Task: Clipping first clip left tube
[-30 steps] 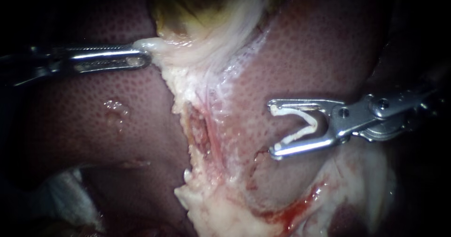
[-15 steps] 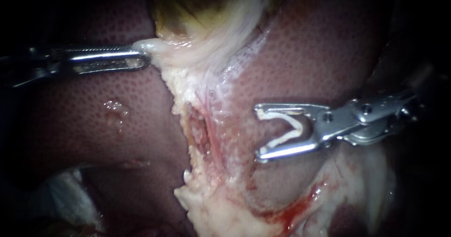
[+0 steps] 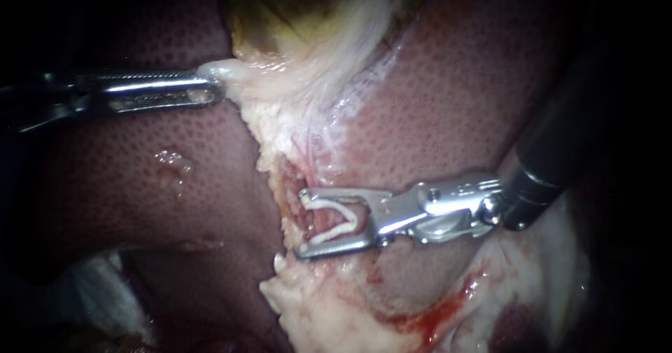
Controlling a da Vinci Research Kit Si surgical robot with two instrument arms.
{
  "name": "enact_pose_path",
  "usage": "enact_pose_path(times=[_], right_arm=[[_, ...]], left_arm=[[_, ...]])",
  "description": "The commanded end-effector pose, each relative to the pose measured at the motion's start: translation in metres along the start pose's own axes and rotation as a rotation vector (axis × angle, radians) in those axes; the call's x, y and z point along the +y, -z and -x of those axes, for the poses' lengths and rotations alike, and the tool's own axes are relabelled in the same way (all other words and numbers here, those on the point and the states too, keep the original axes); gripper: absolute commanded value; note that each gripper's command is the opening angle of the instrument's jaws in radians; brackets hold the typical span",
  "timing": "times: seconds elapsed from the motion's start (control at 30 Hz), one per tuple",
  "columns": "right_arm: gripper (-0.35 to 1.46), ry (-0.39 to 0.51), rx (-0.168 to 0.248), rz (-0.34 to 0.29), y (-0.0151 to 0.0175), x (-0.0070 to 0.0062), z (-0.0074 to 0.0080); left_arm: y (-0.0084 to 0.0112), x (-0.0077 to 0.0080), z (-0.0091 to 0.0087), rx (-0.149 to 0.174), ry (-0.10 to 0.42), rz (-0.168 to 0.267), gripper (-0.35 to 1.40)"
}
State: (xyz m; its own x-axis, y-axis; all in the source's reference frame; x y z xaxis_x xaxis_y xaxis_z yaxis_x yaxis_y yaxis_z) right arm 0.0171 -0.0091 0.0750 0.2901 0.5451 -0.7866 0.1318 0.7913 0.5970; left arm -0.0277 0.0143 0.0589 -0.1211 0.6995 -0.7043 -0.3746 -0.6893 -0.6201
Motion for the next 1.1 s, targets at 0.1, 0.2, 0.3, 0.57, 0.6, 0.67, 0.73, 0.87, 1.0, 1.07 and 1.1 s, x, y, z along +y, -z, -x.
enact_pose_path(times=[0.1,0.2,0.3,0.57,0.6,0.67,0.73,0.87,1.0,1.07,1.1], right_arm=[[0.60,-0.009,-0.003,-0.003,-0.0010,0.0004,0.0004],[0.60,-0.011,-0.004,-0.009,-0.0018,0.0007,0.0009],[0.60,-0.020,-0.006,-0.024,-0.0023,0.0006,0.0012],[0.60,-0.036,-0.015,-0.083,-0.0038,0.0003,0.0016],[0.60,-0.036,-0.015,-0.083,-0.0040,0.0004,0.0016],[0.59,-0.042,-0.015,-0.082,-0.0043,0.0006,0.0016],[0.58,-0.042,-0.015,-0.082,-0.0043,0.0008,0.0016],[0.53,-0.048,-0.016,-0.082,-0.0042,0.0015,0.0018],[0.46,-0.065,-0.017,-0.082,-0.0040,0.0019,0.0020],[0.18,-0.100,-0.019,-0.077,-0.0038,0.0019,0.0021],[-0.03,-0.157,-0.029,-0.110,-0.0034,0.0017,0.0022]], left_arm=[[0.0000,0.0001,-0.0001,0.000,0.000,-0.001,-0.35],[0.0000,0.0001,-0.0001,0.000,0.000,-0.004,-0.35],[0.0000,0.0002,-0.0001,0.000,0.000,-0.004,-0.35],[0.0000,0.0002,-0.0001,0.000,0.000,-0.004,-0.35],[0.0000,0.0002,-0.0001,0.000,0.000,-0.004,-0.35],[0.0000,0.0002,-0.0001,0.000,0.000,-0.004,-0.35],[0.0000,0.0002,0.0000,0.000,0.000,-0.005,-0.35],[0.0000,0.0002,0.0000,0.000,0.000,-0.005,-0.35],[0.0000,0.0002,0.0000,0.000,-0.001,-0.005,-0.35],[0.0000,0.0002,0.0000,0.000,-0.001,-0.005,-0.35],[0.0000,0.0002,0.0000,0.000,-0.001,-0.005,-0.35]])
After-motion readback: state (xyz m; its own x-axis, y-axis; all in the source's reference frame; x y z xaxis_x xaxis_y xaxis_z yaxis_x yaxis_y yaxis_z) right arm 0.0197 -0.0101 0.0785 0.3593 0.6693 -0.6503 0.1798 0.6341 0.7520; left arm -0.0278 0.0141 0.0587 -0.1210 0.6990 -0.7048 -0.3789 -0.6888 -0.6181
